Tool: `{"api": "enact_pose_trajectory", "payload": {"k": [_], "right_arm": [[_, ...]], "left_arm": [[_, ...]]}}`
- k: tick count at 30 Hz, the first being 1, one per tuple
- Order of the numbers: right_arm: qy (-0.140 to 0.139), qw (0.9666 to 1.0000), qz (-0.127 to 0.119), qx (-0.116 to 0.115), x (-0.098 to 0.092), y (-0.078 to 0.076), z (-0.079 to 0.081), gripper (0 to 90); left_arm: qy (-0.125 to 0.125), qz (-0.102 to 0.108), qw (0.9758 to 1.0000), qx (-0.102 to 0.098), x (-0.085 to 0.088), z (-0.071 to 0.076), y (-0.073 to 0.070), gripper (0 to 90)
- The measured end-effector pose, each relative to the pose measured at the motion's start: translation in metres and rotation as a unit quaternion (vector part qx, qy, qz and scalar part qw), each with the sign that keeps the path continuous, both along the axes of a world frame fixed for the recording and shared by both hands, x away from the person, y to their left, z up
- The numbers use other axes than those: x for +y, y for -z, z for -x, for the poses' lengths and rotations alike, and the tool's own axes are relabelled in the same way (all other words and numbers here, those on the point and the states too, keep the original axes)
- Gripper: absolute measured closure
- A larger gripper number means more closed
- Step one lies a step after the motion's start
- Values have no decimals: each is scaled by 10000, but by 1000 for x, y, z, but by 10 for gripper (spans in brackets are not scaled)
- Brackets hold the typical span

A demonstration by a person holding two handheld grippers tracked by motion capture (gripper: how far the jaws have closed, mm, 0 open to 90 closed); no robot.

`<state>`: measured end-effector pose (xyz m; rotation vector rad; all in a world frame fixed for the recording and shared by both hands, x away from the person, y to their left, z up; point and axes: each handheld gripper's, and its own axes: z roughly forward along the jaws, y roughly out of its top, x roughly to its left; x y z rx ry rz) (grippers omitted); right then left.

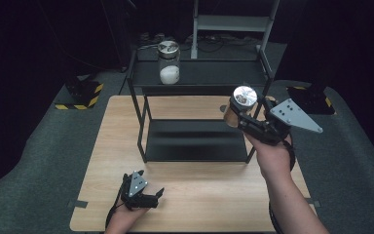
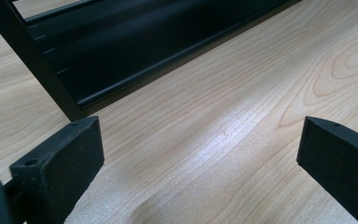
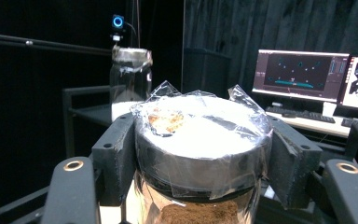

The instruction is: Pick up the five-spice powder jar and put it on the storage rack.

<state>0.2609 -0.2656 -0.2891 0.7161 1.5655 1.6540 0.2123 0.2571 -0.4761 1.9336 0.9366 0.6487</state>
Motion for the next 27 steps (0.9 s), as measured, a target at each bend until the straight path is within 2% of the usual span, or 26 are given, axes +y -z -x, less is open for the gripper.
{"api": "enact_pose_trajectory", "payload": {"k": [11, 16, 27], "right_arm": [[101, 9998, 4, -151, 9, -24, -7, 340], [182, 9996, 101, -200, 16, -33, -13, 339], [278, 9994, 139, -116, 29, -44, -31, 339]], "left_arm": [[1, 28, 10000, -2, 1, 0, 0, 9], [12, 37, 10000, -6, 1, 0, 1, 9], [16, 83, 10000, -12, 3, 0, 1, 9]]}}
